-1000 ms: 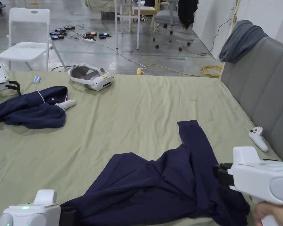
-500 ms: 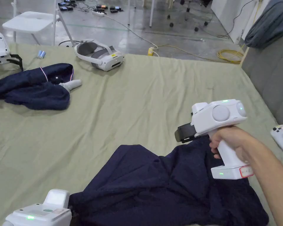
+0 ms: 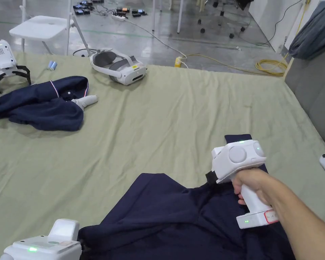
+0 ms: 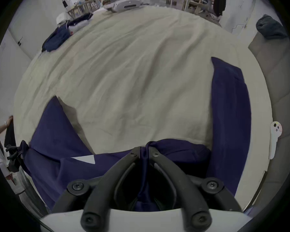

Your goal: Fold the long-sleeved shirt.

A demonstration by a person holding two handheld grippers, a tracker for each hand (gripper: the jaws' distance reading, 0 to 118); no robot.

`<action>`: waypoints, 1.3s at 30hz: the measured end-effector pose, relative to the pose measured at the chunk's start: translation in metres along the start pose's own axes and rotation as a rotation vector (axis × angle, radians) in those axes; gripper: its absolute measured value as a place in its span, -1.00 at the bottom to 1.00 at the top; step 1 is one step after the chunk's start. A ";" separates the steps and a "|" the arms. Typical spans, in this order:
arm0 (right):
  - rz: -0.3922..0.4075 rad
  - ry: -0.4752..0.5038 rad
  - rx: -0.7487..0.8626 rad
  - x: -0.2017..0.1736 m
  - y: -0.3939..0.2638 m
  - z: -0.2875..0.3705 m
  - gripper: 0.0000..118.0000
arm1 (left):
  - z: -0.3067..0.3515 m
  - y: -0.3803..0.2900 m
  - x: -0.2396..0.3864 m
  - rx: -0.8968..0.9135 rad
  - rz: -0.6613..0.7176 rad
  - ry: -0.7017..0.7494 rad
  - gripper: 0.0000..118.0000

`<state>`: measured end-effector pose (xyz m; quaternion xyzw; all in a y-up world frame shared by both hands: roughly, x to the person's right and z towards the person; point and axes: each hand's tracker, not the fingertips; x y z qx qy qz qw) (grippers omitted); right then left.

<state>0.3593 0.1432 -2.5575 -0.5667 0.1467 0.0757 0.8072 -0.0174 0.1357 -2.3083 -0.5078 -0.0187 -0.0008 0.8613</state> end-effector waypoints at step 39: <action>-0.141 -0.322 1.113 0.056 0.192 0.556 -0.90 | 0.356 0.502 0.033 0.924 0.015 0.070 -0.71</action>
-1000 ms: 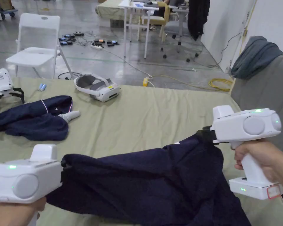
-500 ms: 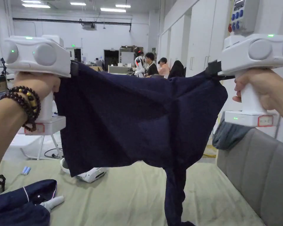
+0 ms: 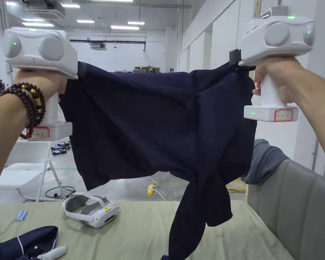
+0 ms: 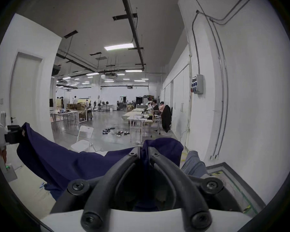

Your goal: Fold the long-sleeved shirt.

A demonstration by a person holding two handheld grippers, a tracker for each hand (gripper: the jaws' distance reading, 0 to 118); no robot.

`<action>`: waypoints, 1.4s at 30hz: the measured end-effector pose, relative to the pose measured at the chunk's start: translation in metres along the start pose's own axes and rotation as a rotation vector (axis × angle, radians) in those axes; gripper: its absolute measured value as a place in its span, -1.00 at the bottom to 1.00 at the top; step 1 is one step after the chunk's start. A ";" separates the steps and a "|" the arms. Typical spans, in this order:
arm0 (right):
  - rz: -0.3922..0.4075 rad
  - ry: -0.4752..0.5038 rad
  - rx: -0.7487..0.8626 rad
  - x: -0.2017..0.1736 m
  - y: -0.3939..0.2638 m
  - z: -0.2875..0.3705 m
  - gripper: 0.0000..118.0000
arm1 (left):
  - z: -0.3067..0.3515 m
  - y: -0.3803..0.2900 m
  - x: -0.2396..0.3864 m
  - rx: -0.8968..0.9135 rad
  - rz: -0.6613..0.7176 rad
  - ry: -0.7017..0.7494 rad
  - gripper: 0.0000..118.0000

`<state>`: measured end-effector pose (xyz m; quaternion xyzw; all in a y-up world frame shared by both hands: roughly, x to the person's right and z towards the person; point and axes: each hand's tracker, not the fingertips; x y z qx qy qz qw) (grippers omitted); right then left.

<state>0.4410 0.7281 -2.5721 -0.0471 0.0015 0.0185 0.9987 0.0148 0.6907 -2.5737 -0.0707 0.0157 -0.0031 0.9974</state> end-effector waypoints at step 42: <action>-0.105 0.114 -1.056 0.003 -0.632 0.277 -0.88 | 0.244 -0.597 -0.004 -0.959 -0.157 -0.182 -0.62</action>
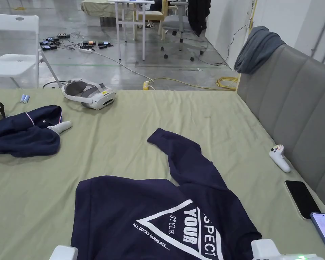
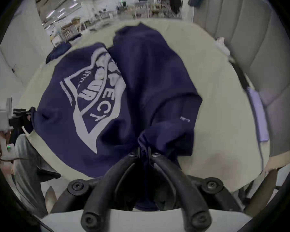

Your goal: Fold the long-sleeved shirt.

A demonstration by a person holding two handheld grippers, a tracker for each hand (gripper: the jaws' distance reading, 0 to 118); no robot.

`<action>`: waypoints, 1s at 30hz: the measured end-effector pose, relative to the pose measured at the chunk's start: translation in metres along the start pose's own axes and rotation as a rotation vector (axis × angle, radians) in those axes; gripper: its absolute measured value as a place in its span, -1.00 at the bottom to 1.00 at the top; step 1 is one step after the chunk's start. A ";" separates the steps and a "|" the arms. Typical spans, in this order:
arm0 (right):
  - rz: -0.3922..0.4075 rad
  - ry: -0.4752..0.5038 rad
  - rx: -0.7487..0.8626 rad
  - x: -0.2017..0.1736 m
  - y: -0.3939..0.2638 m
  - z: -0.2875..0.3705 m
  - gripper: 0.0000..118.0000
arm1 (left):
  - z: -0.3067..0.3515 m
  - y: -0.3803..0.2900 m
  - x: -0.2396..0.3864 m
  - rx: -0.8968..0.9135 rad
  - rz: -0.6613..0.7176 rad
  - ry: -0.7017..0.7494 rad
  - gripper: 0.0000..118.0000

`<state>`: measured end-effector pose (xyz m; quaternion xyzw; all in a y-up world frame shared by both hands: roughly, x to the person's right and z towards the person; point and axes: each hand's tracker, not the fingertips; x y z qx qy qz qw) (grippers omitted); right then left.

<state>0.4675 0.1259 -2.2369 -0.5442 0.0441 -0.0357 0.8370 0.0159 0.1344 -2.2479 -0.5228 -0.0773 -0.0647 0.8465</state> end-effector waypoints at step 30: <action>-0.307 -0.046 0.113 0.023 -0.017 0.028 0.03 | 0.003 0.181 -0.044 0.247 0.047 -0.039 -0.52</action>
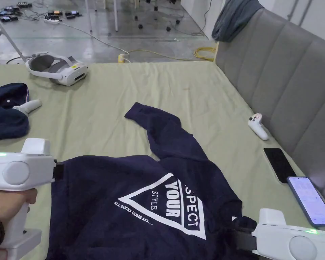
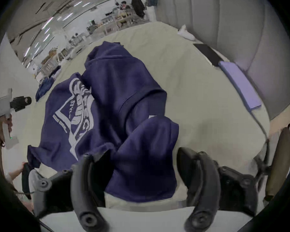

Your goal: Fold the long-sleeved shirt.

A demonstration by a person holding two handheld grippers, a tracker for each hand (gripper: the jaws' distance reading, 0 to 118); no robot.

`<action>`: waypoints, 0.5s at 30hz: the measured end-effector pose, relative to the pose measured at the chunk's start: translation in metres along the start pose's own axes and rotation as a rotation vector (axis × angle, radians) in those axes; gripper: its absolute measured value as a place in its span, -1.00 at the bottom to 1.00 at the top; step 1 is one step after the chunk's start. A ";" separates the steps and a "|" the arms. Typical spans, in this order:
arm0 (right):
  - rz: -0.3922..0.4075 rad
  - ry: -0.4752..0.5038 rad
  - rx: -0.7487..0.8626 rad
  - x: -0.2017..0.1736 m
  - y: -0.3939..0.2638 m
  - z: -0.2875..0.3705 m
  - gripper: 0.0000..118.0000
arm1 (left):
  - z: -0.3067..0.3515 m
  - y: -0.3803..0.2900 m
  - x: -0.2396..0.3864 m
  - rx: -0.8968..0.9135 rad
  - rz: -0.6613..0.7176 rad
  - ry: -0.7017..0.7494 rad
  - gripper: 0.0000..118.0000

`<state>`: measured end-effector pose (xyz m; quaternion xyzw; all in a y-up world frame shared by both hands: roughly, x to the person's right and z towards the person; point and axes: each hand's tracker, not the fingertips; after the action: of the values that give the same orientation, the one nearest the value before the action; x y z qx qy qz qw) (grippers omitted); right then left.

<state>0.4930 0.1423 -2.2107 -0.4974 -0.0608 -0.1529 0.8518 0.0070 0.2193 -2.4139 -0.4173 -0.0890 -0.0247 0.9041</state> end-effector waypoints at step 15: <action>0.031 0.000 -0.035 -0.012 0.001 -0.029 -0.72 | -0.135 0.035 -0.017 -0.205 -0.056 0.098 0.75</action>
<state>0.4805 0.1202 -2.2294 -0.5131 -0.0505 -0.1410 0.8452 0.0139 0.1394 -2.5288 -0.5032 -0.0534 -0.0792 0.8589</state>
